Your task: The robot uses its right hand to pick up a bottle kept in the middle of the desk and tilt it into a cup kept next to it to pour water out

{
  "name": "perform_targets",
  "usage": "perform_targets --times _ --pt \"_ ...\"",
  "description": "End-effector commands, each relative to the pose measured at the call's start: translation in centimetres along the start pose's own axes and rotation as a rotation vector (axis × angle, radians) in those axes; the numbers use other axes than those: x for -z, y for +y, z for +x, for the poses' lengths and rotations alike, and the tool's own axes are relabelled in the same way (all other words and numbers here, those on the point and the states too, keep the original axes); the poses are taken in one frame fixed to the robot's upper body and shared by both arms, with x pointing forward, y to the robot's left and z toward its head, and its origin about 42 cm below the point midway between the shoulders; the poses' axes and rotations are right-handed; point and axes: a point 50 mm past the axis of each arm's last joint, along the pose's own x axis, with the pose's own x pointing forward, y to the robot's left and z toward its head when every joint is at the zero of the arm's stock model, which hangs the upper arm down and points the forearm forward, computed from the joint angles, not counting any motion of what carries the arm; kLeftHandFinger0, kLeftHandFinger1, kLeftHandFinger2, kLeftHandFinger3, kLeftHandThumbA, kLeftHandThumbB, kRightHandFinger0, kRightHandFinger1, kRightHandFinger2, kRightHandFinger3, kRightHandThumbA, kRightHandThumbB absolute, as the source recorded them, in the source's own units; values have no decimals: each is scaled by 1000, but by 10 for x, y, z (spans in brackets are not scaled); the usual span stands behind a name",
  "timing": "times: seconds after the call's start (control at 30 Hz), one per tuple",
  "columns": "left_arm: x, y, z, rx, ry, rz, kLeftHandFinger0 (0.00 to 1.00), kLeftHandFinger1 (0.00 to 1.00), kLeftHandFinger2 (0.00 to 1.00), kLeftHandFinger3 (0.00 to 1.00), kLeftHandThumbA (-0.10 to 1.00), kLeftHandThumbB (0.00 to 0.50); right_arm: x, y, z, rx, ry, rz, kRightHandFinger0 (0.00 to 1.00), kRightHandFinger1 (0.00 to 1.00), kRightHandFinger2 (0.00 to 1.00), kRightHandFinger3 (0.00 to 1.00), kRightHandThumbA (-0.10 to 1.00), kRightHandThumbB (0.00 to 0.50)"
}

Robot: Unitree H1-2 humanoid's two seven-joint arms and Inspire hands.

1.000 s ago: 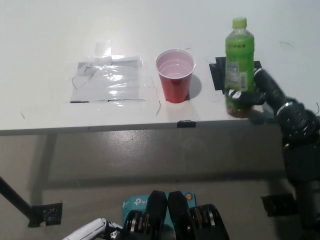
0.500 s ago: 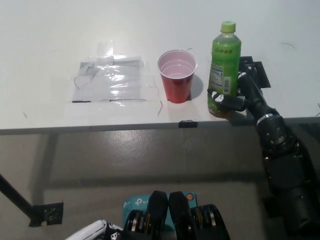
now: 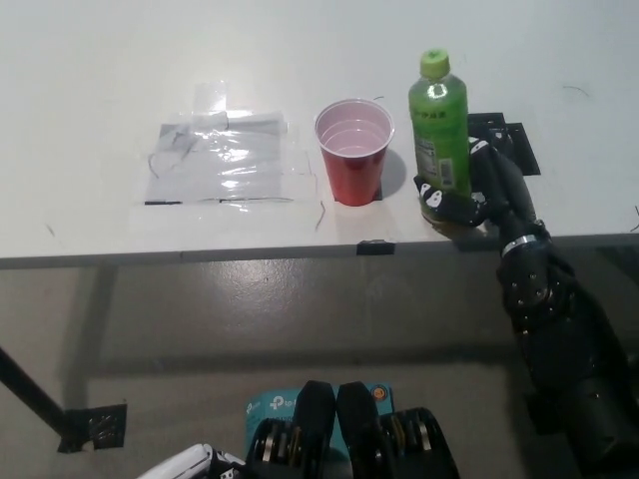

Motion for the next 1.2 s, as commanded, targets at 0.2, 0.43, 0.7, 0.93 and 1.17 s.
perform_targets --times 0.2,0.43,0.7,0.93,1.17 --pt "-5 6 -7 -31 -29 28 834 750 796 1000 1000 397 -5 11 -4 238 -92 -230 1000 1000 1000 1000 997 289" --pt "-4 4 -8 -43 -25 25 844 744 793 1000 1000 412 0 20 -7 204 5 -210 1000 1000 1000 1000 982 437" --pt "-1 0 -7 -46 -40 3 840 741 812 1000 1000 380 3 14 -7 183 47 -175 1000 1000 1000 1000 914 354" --pt "-4 -1 -9 -51 -36 2 822 744 811 1000 1000 397 11 0 -13 183 59 -211 1000 1000 1000 1000 937 482" --pt "-1 2 -8 -62 -24 -9 829 749 813 1000 1000 405 4 -19 -44 85 191 -111 1000 1000 1000 1000 1000 500"
